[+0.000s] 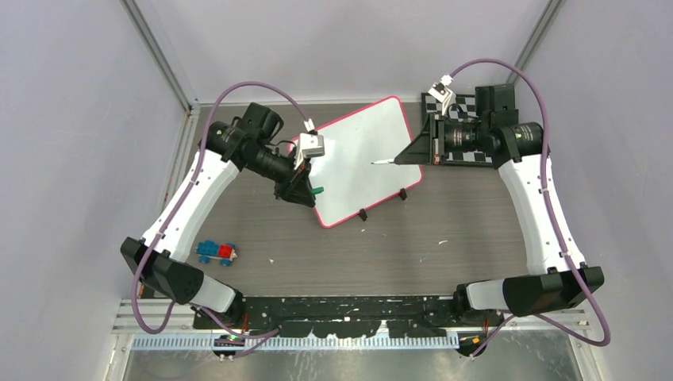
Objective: Write a sentence on the whiteboard
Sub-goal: Open the whiteboard marker at the center of the board, then place the pen cap at the center of the board.
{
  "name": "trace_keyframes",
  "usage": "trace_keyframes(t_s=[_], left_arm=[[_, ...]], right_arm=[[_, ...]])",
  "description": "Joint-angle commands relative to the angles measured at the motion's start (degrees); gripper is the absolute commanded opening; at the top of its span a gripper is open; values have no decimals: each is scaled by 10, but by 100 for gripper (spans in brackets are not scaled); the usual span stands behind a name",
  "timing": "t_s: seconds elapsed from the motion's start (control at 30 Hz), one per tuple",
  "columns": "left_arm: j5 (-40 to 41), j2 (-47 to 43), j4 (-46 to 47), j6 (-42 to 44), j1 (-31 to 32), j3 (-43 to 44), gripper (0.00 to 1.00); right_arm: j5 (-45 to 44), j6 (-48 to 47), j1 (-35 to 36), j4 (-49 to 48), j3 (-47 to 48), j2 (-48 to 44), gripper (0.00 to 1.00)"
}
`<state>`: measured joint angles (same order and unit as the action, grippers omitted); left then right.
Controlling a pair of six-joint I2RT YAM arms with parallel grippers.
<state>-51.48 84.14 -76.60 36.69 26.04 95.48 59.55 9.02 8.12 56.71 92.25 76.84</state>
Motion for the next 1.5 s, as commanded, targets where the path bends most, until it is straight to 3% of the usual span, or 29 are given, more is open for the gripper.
trace_keyframes(t_s=[0.0, 0.3, 0.5, 0.63, 0.77, 0.97, 1.17, 1.47], left_arm=[[-6, -42, 45, 0, -20, -33, 0], [-34, -49, 63, 10, -74, -83, 0], [-37, -62, 123, -50, -143, -138, 0], [20, -102, 202, -125, -168, -208, 0], [63, -142, 234, -134, -191, -273, 0], [79, -152, 231, -107, -241, -328, 0], [93, -130, 187, -41, -304, -343, 0], [157, -75, 201, 1, -359, -366, 0]], right_arm=[[-4, -8, -6, 3, 24, -24, 0], [-15, -22, -16, 5, 12, -1, 0], [-15, -43, -15, 4, -7, 5, 0], [-19, -58, -15, 7, -25, 7, 0], [-20, -74, -16, 20, -30, 16, 0], [-17, -75, -16, 22, -38, 26, 0], [-24, -69, -16, 20, -50, 24, 0], [-29, -71, -15, 25, -64, 8, 0]])
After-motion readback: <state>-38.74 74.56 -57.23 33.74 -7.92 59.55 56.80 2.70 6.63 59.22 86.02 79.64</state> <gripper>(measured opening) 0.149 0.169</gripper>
